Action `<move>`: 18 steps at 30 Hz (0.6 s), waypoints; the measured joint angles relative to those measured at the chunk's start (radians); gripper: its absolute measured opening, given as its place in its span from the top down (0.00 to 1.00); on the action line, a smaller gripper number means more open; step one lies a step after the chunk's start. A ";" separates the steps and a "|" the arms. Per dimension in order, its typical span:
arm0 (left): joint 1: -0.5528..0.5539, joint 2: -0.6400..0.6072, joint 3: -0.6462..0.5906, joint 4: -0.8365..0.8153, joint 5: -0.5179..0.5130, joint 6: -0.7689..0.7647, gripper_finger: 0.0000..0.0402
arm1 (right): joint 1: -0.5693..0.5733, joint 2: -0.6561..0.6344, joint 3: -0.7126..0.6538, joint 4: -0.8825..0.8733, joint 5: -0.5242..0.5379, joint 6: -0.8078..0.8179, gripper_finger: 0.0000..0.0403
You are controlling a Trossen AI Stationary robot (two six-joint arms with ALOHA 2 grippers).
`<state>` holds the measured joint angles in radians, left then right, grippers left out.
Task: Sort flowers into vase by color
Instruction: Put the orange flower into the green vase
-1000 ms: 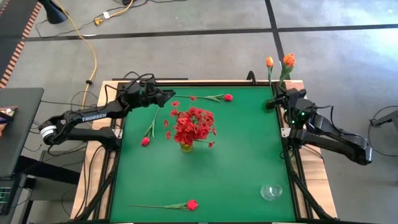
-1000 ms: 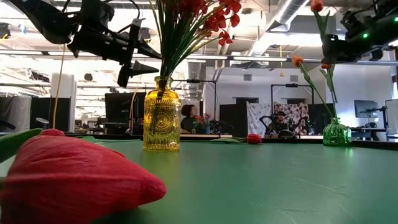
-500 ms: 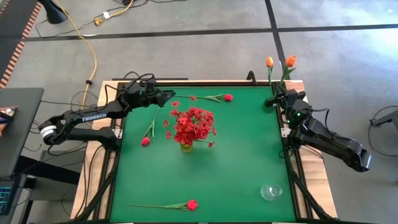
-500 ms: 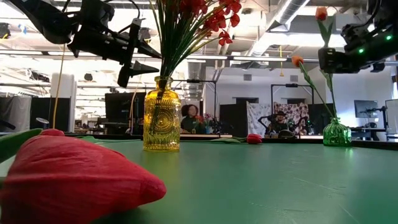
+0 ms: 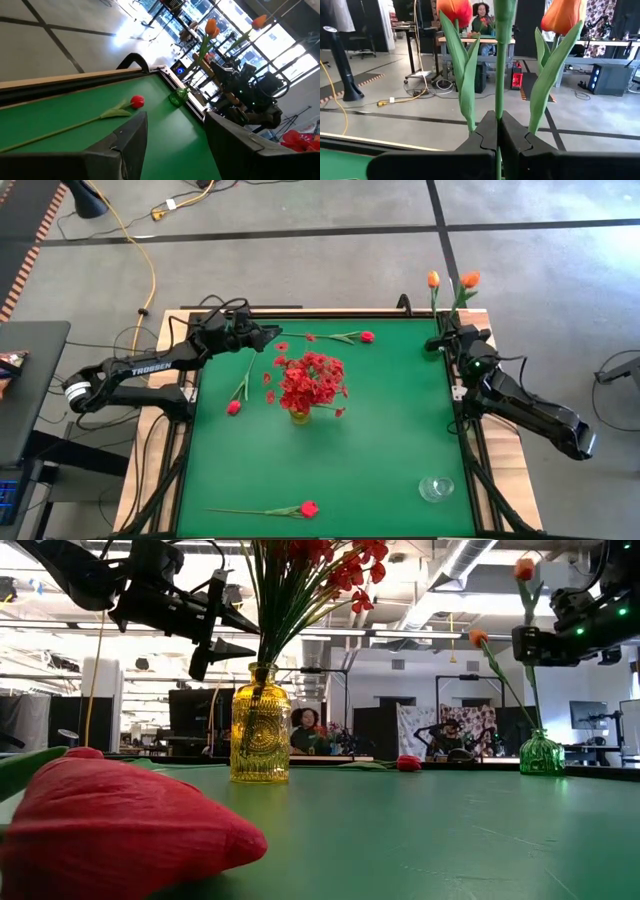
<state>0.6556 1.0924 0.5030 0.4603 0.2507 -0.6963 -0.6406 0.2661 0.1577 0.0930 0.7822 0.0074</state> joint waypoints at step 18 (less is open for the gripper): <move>0.000 0.000 0.000 0.000 0.001 -0.004 0.54 | -0.018 0.002 0.000 -0.001 -0.003 0.013 0.93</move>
<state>0.6556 1.0927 0.5034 0.4606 0.2512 -0.7005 -0.6590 0.2680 0.1577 0.0921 0.7797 0.0204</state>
